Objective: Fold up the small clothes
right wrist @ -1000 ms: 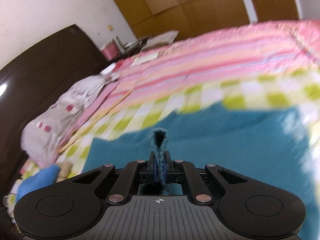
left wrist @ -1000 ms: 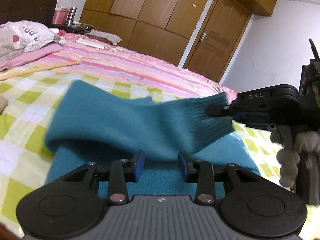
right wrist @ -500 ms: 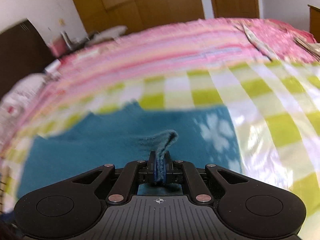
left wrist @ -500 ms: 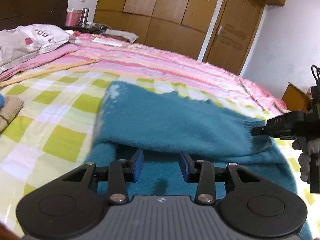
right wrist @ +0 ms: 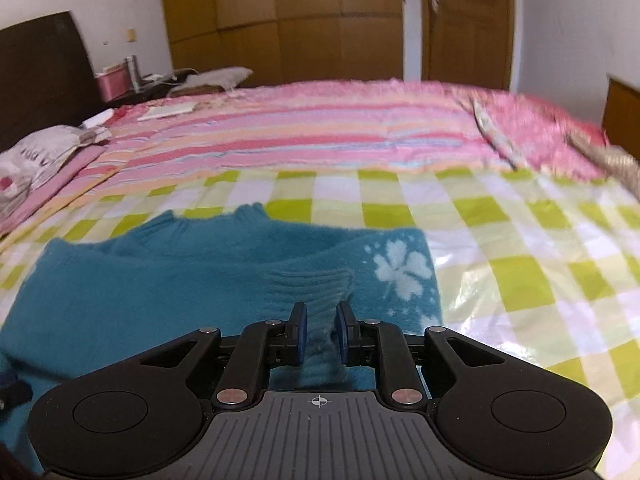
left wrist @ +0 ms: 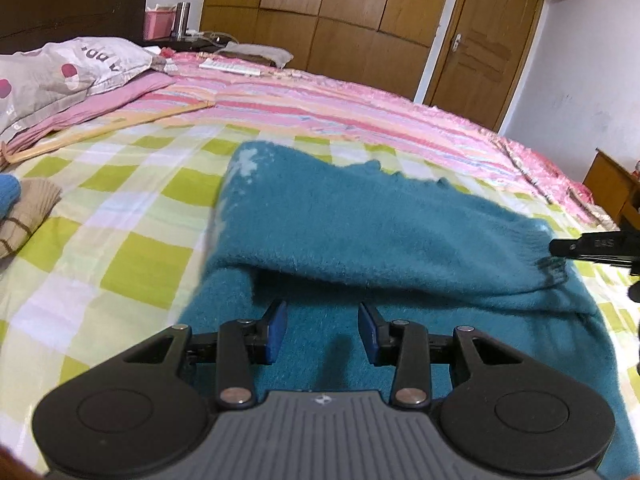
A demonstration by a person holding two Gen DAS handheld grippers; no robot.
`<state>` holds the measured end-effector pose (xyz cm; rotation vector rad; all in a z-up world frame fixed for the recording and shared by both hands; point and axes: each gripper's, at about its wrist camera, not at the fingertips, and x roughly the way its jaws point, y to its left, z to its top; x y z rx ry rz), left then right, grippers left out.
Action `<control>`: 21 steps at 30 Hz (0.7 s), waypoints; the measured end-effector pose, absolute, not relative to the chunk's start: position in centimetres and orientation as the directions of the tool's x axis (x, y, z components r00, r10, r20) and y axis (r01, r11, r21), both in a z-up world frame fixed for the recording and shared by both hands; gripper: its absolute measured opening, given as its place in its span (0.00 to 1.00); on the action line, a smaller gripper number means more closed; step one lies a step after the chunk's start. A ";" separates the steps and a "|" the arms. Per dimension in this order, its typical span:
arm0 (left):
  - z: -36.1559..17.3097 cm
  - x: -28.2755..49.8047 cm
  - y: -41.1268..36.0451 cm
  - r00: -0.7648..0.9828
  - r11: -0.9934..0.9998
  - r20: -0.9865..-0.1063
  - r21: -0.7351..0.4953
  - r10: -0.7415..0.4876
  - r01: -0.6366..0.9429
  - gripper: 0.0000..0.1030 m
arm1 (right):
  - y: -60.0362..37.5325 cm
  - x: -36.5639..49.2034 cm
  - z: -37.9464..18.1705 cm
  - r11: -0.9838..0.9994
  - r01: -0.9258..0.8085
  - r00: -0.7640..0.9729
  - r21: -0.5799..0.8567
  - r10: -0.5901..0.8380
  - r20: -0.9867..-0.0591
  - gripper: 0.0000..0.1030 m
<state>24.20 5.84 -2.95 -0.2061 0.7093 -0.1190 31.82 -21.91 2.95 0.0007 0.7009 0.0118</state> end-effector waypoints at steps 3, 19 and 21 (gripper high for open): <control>-3.3 24.4 5.5 0.735 0.978 -0.658 -0.206 -0.164 0.034 0.43 | -20.8 31.2 2.7 0.998 -0.045 0.780 -0.046 0.006 -0.626 0.22; -3.5 24.4 4.4 0.708 0.992 -0.696 -0.120 -0.120 0.050 0.44 | -23.0 31.1 1.7 0.998 0.048 0.721 -0.029 -0.055 -0.690 0.26; -3.5 24.4 4.2 0.705 0.992 -0.699 -0.112 -0.114 0.050 0.44 | -23.0 30.6 1.9 0.998 0.047 0.720 -0.032 -0.056 -0.691 0.26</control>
